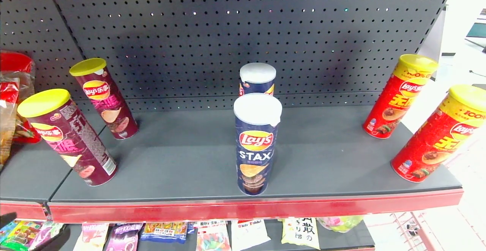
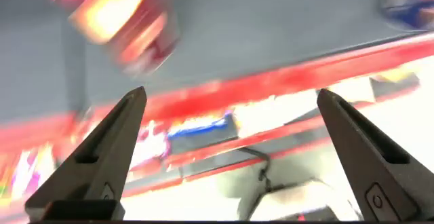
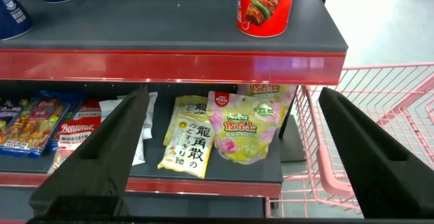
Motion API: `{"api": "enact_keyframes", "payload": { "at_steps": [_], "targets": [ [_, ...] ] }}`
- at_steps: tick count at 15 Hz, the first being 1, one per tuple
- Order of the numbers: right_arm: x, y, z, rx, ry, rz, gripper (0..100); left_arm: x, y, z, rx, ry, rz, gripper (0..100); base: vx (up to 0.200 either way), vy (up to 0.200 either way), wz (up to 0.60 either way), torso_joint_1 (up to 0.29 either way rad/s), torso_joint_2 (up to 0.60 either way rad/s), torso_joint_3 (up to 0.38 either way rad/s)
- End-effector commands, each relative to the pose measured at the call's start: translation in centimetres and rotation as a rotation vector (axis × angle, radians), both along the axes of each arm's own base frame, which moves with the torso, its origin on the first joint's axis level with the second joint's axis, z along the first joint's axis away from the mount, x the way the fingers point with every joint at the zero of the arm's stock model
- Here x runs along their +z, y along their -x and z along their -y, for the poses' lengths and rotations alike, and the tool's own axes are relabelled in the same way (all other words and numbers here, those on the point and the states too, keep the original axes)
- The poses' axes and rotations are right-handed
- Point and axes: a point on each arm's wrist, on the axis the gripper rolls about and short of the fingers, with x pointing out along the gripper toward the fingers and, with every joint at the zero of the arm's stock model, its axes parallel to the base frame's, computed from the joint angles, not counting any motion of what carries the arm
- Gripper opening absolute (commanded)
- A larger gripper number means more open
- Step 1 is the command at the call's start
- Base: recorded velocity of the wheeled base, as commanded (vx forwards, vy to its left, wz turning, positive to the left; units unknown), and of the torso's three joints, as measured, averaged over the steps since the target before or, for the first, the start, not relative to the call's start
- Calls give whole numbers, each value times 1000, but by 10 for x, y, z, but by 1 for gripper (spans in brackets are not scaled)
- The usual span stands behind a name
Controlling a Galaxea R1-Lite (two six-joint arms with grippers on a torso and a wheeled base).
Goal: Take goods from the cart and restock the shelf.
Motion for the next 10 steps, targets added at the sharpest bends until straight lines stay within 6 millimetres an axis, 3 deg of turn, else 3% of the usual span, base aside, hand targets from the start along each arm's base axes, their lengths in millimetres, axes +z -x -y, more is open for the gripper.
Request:
{"api": "enact_keyframes", "payload": {
  "at_steps": [1,3,4,10],
  "targets": [
    [0,0,0,1,-1,-1,100,-50,40,-5,129,30,99,100,0,0,0,0,0,0],
    [0,0,0,1,1,-1,100,-82,56,-5,59,79,317,100,0,0,0,0,0,0],
    [0,0,0,1,1,1,100,-87,56,-5,75,77,333,100,0,0,0,0,0,0],
    [0,0,0,1,1,2,100,-88,61,-5,138,27,398,100,0,0,0,0,0,0]
  ]
}}
